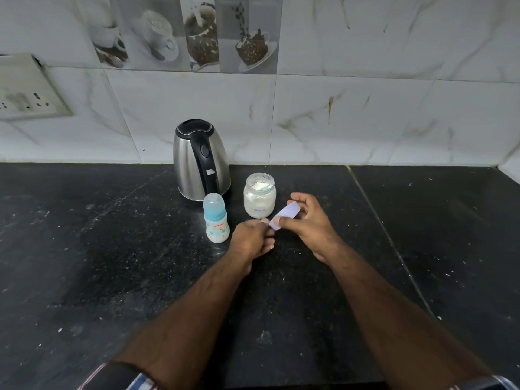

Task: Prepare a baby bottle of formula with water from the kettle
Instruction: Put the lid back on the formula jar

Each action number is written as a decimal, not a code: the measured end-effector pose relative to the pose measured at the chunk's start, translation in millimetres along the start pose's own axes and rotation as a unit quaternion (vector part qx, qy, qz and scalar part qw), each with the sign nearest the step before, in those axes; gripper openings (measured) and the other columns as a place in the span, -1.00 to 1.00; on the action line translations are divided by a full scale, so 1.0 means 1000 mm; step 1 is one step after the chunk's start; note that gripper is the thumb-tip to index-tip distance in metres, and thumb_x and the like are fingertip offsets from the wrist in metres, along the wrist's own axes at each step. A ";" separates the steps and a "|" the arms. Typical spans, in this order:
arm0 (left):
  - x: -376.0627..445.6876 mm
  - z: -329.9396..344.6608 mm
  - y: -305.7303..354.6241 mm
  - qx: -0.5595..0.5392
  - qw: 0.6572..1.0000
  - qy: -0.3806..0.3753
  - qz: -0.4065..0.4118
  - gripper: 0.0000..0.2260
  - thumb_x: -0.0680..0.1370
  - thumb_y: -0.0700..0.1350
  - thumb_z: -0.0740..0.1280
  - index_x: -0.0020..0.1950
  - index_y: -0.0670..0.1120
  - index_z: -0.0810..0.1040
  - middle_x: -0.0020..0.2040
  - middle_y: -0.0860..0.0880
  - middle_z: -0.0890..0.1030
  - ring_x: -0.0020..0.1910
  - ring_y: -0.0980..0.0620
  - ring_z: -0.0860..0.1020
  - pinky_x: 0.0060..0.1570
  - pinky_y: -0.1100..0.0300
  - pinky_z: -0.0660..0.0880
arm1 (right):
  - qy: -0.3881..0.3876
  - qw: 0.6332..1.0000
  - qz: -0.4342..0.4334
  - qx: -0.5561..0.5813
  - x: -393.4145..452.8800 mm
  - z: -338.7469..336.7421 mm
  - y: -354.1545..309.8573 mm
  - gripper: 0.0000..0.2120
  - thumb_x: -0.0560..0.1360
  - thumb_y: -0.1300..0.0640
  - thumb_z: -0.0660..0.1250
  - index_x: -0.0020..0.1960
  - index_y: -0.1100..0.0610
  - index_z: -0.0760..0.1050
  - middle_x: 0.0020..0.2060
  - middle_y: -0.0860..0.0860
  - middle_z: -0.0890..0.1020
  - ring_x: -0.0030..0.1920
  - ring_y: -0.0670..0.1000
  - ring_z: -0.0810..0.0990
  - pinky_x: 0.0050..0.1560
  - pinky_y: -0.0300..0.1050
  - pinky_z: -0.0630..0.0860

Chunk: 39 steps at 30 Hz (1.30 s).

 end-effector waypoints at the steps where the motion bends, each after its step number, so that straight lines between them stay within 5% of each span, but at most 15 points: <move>1: 0.006 -0.003 0.005 0.032 0.999 0.032 0.027 -0.77 0.68 -0.05 0.33 0.29 -0.09 0.61 0.05 -0.05 0.69 -0.06 0.06 0.67 -0.02 0.13 0.68 | 0.013 1.000 0.007 0.004 0.007 -0.003 -0.002 -0.33 0.28 0.05 0.65 0.30 -0.13 0.44 0.26 -0.07 0.57 0.25 -0.04 0.60 0.32 0.09 0.56; 3: 0.017 -0.007 0.014 0.103 0.988 0.081 0.085 -0.55 0.61 -0.06 0.44 0.48 -0.07 0.46 0.27 -0.03 0.63 0.19 -0.03 0.64 0.23 -0.06 0.62 | 0.037 0.999 0.019 0.010 0.021 -0.009 -0.008 -0.33 0.22 -0.02 0.64 0.28 -0.13 0.48 0.20 -0.07 0.57 0.20 -0.02 0.61 0.24 0.14 0.62; 5: 0.024 -0.005 0.021 0.134 0.977 0.101 0.134 -0.37 0.50 -0.08 0.55 0.51 -0.05 0.39 0.36 -0.04 0.58 0.30 -0.08 0.58 0.28 -0.15 0.57 | 0.046 0.999 0.015 0.001 0.034 -0.012 -0.016 -0.28 0.19 -0.03 0.65 0.29 -0.11 0.46 0.17 -0.06 0.55 0.19 0.01 0.60 0.20 0.17 0.63; 7: 0.033 -0.003 0.025 0.139 0.970 0.113 0.163 -0.25 0.39 -0.09 0.62 0.51 -0.04 0.36 0.38 -0.05 0.54 0.34 -0.10 0.53 0.29 -0.18 0.56 | 0.044 0.999 0.010 -0.007 0.044 -0.013 -0.022 -0.23 0.15 -0.04 0.67 0.29 -0.10 0.44 0.18 -0.05 0.55 0.22 0.01 0.58 0.18 0.18 0.64; 10: 0.049 -0.002 0.028 0.164 0.967 0.131 0.148 0.08 0.33 -0.04 0.67 0.68 -0.06 0.07 0.58 -0.10 0.32 0.56 -0.12 0.31 0.49 -0.18 0.38 | 0.047 0.999 0.009 -0.008 0.052 -0.012 -0.025 -0.15 0.06 -0.16 0.67 0.28 -0.07 0.46 0.19 -0.05 0.58 0.21 -0.01 0.60 0.14 0.15 0.67; 13: 0.066 -0.002 0.033 0.161 0.964 0.150 0.148 0.19 0.32 -0.03 0.68 0.70 -0.10 -0.06 0.67 -0.11 0.17 0.65 -0.11 0.16 0.60 -0.13 0.21 | 0.039 0.999 -0.005 -0.020 0.053 -0.010 -0.023 -0.16 0.12 -0.18 0.68 0.34 -0.07 0.49 0.20 -0.06 0.61 0.20 -0.04 0.62 0.15 0.05 0.67; 19: 0.087 0.000 0.037 0.148 0.967 0.143 0.151 0.20 0.27 0.04 0.70 0.70 -0.04 0.02 0.61 -0.09 0.34 0.59 -0.14 0.31 0.53 -0.20 0.31 | 0.028 0.999 -0.009 -0.030 0.051 -0.016 -0.019 -0.16 0.21 -0.22 0.65 0.44 -0.12 0.46 0.22 -0.07 0.63 0.19 -0.04 0.64 0.20 0.09 0.64; 23: 0.086 -0.001 0.042 0.139 0.956 0.160 0.204 -0.17 0.24 0.03 0.69 0.43 -0.04 0.41 0.35 -0.05 0.54 0.36 -0.09 0.50 0.35 -0.15 0.49 | 0.026 0.999 -0.020 -0.025 0.049 -0.023 -0.024 -0.16 0.20 -0.22 0.63 0.43 -0.20 0.45 0.32 -0.05 0.56 0.24 0.04 0.63 0.21 0.15 0.64; 31: 0.052 0.008 0.019 0.175 0.943 0.128 0.253 -0.17 0.27 0.09 0.66 0.44 -0.01 0.35 0.27 0.06 0.36 0.32 0.04 0.38 0.23 0.15 0.40 | -0.027 0.986 -0.048 -0.158 0.048 -0.019 -0.045 -0.14 0.31 -0.01 0.68 0.52 -0.17 0.37 0.44 -0.05 0.47 0.38 -0.01 0.48 0.41 0.06 0.46; 39: 0.002 -0.007 0.016 0.194 0.941 0.091 0.264 -0.14 0.22 0.15 0.62 0.43 0.03 0.34 0.30 0.02 0.34 0.17 0.17 0.35 0.09 0.37 0.33 | -0.193 0.941 -0.049 -0.272 0.021 0.017 -0.078 -0.18 0.41 0.17 0.61 0.58 -0.05 0.34 0.51 -0.09 0.44 0.48 -0.04 0.40 0.51 0.02 0.34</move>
Point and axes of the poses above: each hand's wrist, its own x-axis towards the middle knuckle, its own z-axis out of the palm, y = z × x, the point moved 7 cm from there along x, towards the middle knuckle
